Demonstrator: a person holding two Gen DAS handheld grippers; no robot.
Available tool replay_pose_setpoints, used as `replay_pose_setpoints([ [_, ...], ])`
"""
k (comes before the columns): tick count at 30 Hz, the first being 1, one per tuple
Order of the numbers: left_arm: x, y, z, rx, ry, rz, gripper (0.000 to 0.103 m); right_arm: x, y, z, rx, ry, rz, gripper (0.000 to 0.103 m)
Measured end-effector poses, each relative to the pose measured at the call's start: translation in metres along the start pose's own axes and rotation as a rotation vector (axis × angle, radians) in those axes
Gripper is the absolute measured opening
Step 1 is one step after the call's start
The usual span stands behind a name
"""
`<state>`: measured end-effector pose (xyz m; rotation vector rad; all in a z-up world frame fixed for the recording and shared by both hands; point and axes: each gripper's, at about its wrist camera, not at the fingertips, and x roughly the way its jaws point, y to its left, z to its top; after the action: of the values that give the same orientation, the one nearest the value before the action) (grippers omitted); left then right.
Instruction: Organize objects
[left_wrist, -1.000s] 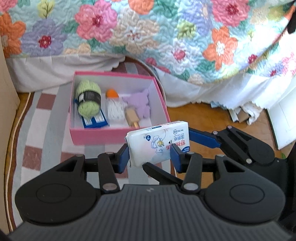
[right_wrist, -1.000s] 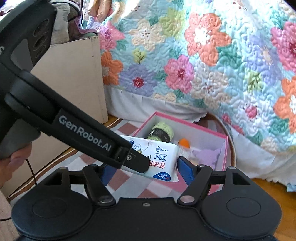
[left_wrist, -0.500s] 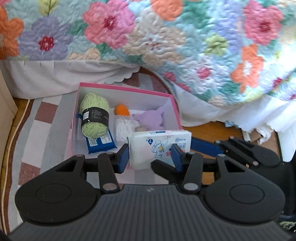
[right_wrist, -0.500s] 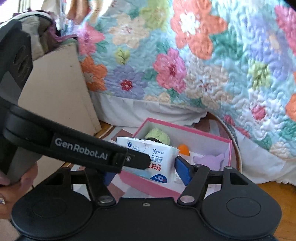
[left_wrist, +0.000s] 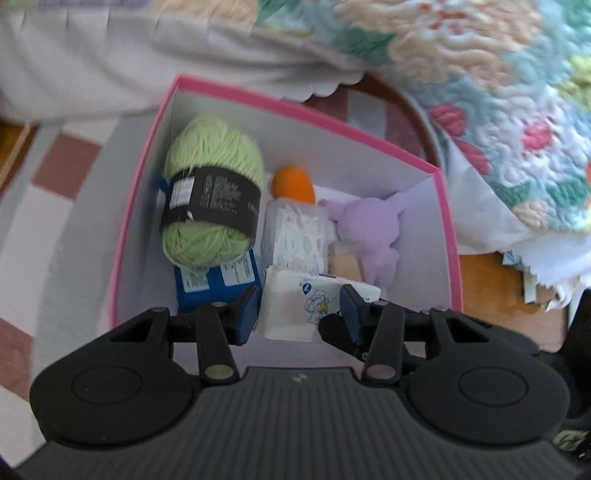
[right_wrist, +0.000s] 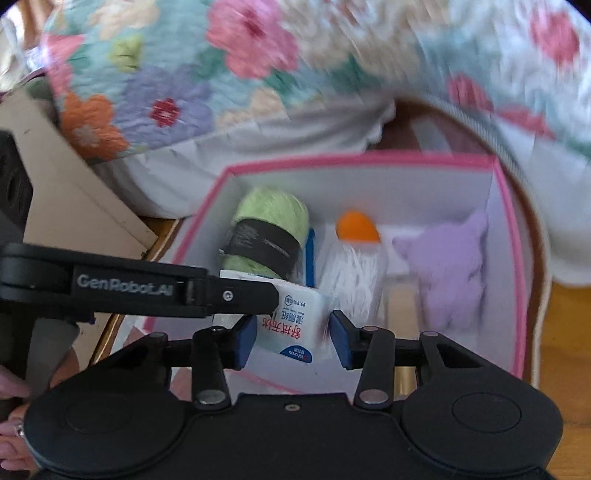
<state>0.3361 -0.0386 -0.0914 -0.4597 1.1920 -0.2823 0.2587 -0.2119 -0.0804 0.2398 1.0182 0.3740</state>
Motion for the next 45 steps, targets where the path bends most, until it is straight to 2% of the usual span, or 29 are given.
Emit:
replay_pose_setpoints([
  [2, 0.009, 0.005, -0.001, -0.022, 0.011, -0.01, 0.045, 0.008, -0.005, -0.002, 0.008, 0.015, -0.01, 0.049],
  [8, 0.026, 0.006, -0.005, 0.004, 0.022, 0.004, 0.045, 0.023, -0.016, -0.006, 0.024, 0.052, -0.025, 0.049],
  [13, 0.021, 0.004, -0.011, 0.044, -0.038, 0.016, 0.048, 0.025, -0.023, -0.009, 0.021, 0.04, -0.089, 0.049],
  [17, -0.002, 0.004, -0.022, 0.079, -0.095, 0.013, 0.055, 0.005, -0.023, -0.012, 0.027, -0.011, -0.101, 0.049],
  [21, -0.031, -0.001, -0.035, 0.139, -0.146, 0.062, 0.057, -0.022, -0.011, -0.019, 0.0, -0.072, -0.107, 0.051],
  [25, -0.068, -0.011, -0.046, 0.188, -0.181, 0.126, 0.062, -0.054, 0.012, -0.028, -0.07, -0.12, -0.136, 0.055],
  [32, -0.13, -0.027, -0.066, 0.209, -0.225, 0.174, 0.076, -0.098, 0.056, -0.035, -0.21, -0.136, -0.18, 0.058],
  [39, -0.177, -0.04, -0.081, 0.257, -0.235, 0.25, 0.08, -0.133, 0.077, -0.037, -0.223, -0.154, -0.193, 0.061],
  [43, -0.188, -0.047, -0.091, 0.303, -0.221, 0.315, 0.08, -0.15, 0.08, -0.04, -0.19, -0.174, -0.171, 0.061],
  [45, -0.193, -0.049, -0.096, 0.323, -0.216, 0.314, 0.08, -0.157, 0.083, -0.043, -0.184, -0.171, -0.179, 0.061],
])
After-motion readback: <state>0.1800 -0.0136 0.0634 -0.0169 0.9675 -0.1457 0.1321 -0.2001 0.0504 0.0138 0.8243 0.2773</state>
